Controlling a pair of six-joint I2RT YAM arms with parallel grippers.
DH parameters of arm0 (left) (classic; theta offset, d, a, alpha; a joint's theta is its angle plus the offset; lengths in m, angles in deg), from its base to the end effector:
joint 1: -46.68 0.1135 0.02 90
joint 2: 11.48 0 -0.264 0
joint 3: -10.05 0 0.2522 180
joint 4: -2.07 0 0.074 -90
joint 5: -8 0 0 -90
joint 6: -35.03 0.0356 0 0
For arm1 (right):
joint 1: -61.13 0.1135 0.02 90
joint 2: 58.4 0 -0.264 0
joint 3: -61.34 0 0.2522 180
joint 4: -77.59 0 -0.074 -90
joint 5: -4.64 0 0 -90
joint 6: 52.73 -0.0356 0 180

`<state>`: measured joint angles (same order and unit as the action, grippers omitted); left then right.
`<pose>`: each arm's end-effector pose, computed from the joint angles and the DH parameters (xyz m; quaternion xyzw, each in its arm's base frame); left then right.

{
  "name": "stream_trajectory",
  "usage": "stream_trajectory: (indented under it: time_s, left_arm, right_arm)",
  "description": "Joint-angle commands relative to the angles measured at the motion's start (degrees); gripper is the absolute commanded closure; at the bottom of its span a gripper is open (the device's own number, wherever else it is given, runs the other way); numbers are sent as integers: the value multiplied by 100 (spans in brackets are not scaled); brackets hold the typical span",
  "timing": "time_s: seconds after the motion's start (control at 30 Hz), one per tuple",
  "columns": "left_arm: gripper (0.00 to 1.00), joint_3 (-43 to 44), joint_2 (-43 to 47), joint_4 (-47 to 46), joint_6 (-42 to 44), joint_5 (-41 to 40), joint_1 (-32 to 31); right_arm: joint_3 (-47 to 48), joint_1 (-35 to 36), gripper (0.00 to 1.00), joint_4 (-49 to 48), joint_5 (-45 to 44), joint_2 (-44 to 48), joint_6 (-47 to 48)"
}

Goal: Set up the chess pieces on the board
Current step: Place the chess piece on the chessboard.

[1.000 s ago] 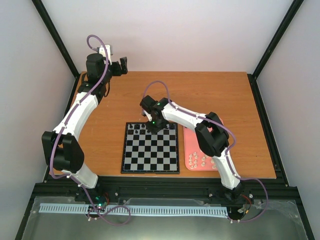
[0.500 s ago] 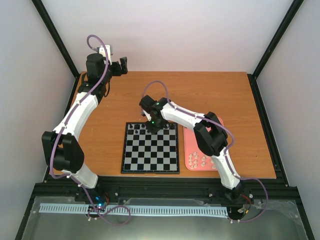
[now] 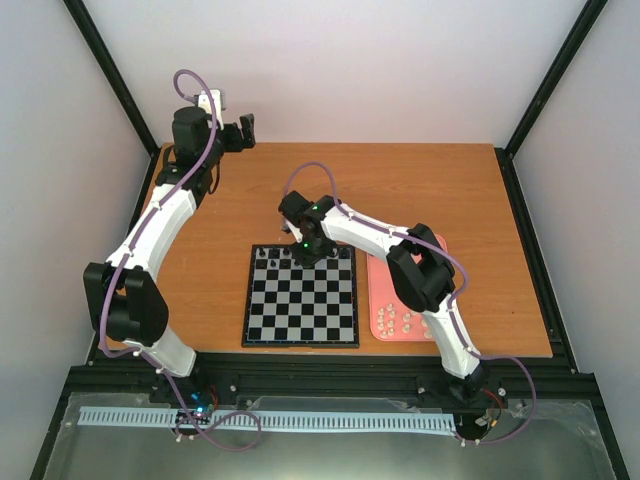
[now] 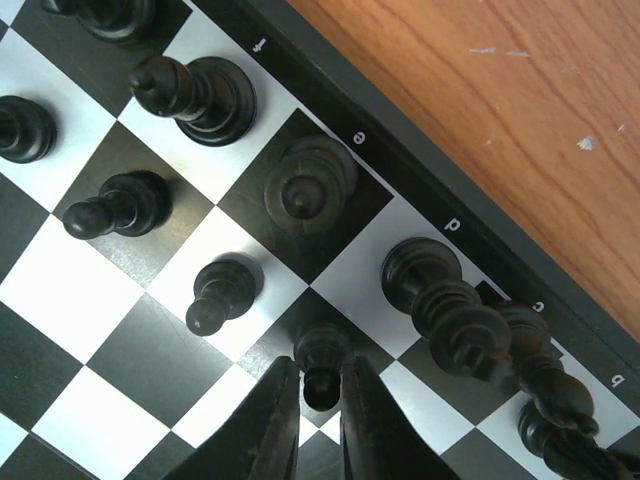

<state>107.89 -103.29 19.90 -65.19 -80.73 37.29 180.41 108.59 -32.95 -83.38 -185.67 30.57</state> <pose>0.3811 -0.0638 0.3815 0.0014 0.7760 -0.1159 0.6200 0.3053 0.3345 0.1806 -0.3479 0.9312 0.0642 0.0879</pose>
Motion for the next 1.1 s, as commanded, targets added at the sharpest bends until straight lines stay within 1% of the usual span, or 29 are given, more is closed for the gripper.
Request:
stream_trajectory:
  time_s: [0.0,1.07]
  left_arm:
    - [0,268,-43,1,29,-31,-19]
    - [0,299,-84,-3,20,-20,-19]
  right_arm:
    - [6,70,82,11,-76,-9,33]
    - [-208,220,82,58,-396,413,6]
